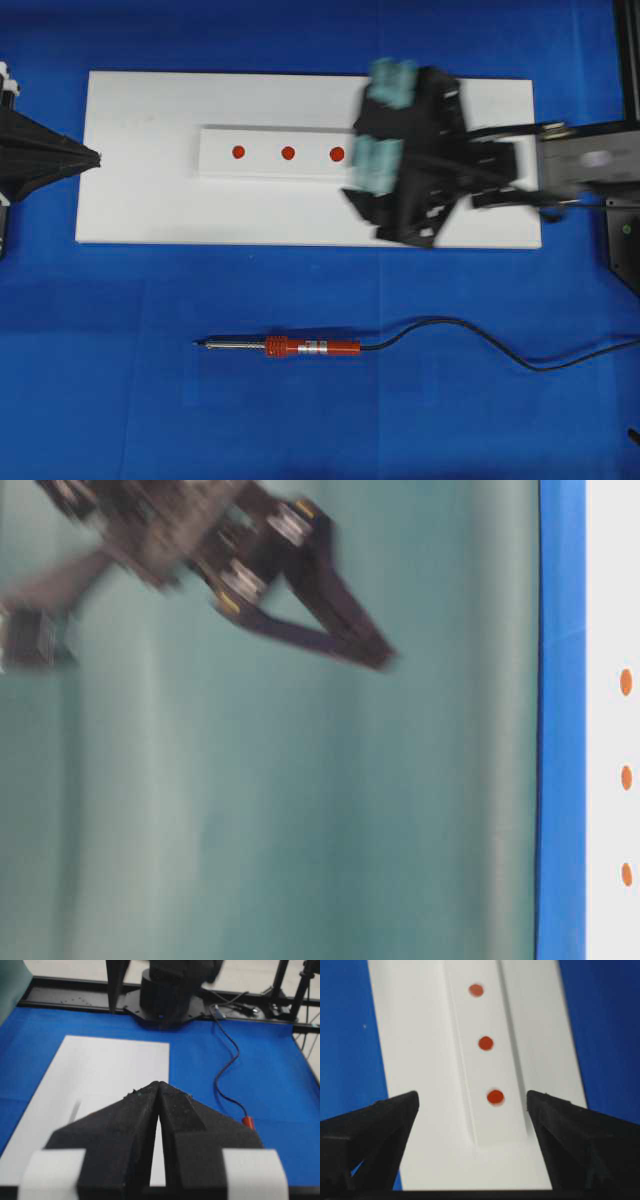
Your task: Touch the tip of the soldering iron to the mark.
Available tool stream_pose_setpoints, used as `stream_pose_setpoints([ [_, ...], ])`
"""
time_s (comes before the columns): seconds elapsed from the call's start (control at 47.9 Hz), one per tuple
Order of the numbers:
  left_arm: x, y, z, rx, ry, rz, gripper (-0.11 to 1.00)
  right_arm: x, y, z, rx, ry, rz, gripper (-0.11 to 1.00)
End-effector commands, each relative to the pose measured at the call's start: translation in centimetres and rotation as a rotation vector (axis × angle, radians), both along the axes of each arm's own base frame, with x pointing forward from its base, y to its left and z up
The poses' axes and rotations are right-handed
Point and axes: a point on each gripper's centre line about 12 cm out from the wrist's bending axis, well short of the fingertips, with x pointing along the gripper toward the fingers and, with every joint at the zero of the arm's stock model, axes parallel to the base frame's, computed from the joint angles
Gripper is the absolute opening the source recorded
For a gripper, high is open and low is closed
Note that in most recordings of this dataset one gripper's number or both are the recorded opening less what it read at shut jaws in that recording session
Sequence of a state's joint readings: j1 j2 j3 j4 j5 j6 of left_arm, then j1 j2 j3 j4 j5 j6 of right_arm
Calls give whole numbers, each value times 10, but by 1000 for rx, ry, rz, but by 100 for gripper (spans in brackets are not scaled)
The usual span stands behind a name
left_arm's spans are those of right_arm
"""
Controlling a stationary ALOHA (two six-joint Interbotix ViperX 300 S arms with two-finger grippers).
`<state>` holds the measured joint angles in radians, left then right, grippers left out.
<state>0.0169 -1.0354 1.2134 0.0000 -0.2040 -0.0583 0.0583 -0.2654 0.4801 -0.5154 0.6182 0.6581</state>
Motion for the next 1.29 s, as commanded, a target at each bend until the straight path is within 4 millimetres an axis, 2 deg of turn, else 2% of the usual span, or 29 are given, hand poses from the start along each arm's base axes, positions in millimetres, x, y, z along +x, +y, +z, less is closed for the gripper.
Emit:
stream_pose_setpoints([
  [0.0, 1, 0, 5, 0, -15, -2, 0, -27, -2, 25, 1, -84, 4, 84],
  [0.292, 1, 0, 5, 0, -15, -2, 0, -113, -8, 52, 8, -251, 0, 84],
  [0.501, 1, 0, 5, 2, -14, -2, 0, -151, -11, 44, 3, -305, -1, 84],
  [0.689, 1, 0, 5, 0, -14, -2, 0, -170, -11, 29, 5, -325, 9, 84],
  [0.961, 1, 0, 5, 0, -14, -2, 0, -181, -10, 6, 11, -312, 17, 84],
  [1.274, 1, 0, 4, 0, -11, -2, 0, -188, -10, -4, 13, -307, 17, 84],
])
